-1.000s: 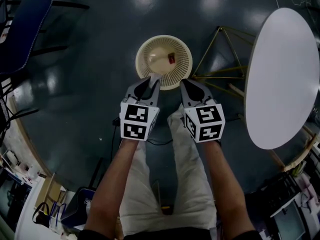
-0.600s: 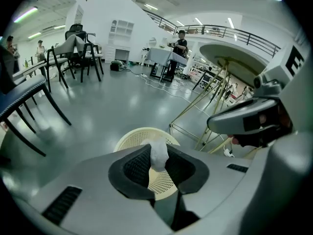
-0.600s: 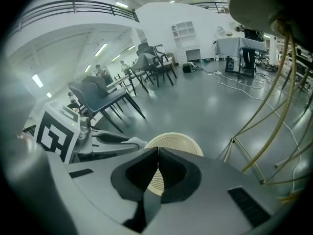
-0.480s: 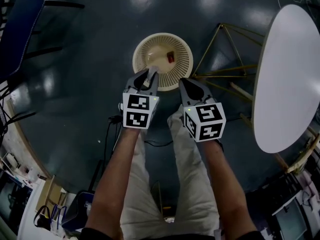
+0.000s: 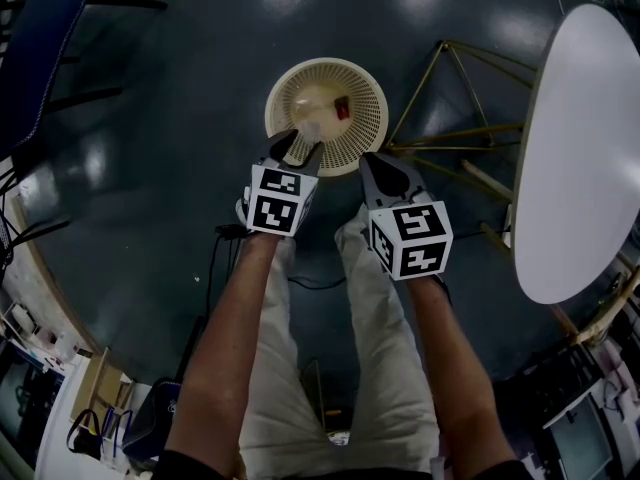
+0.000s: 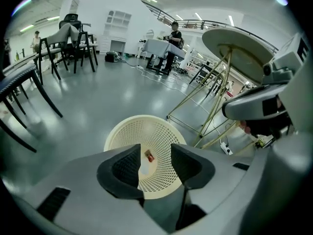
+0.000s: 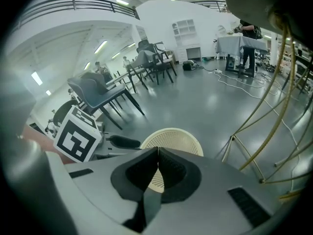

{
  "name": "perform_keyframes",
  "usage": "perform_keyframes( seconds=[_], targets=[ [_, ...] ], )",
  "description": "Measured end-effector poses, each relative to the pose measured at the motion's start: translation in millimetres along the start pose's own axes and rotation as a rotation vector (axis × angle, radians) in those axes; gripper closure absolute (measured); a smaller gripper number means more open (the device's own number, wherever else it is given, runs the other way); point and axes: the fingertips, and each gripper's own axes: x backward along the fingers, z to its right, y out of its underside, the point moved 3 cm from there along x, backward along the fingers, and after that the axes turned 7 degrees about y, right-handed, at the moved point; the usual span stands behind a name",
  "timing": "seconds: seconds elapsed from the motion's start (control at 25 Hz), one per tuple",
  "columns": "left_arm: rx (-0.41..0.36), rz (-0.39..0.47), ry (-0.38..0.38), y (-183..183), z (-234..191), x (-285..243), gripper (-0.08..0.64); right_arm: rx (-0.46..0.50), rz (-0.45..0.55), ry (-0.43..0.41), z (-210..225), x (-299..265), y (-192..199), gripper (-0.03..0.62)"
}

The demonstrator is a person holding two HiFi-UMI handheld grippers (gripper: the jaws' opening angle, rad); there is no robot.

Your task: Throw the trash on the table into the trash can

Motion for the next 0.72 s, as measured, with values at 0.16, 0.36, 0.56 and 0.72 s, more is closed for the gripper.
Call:
perform_keyframes(
  seconds=[0.16,0.36,0.56,0.72],
  targets=[
    [-0.013,-0.007,0.013,3,3,7,0.359,-0.001,-0.006,-0.002,-3,-1,1,0.574],
    [-0.049,-0.006,0.028,-5,12,38,0.453,0.005,-0.005,-0.004,-16,16,-7,0.574],
    [-0.072,0.01,0.021,-25,17,70,0.476,0.014,0.013,-0.004,-27,38,-28,0.573],
    [-0.093,0.051,0.004,-44,26,100,0.511,0.019,0.025,-0.002,-33,61,-43,0.574]
  ],
)
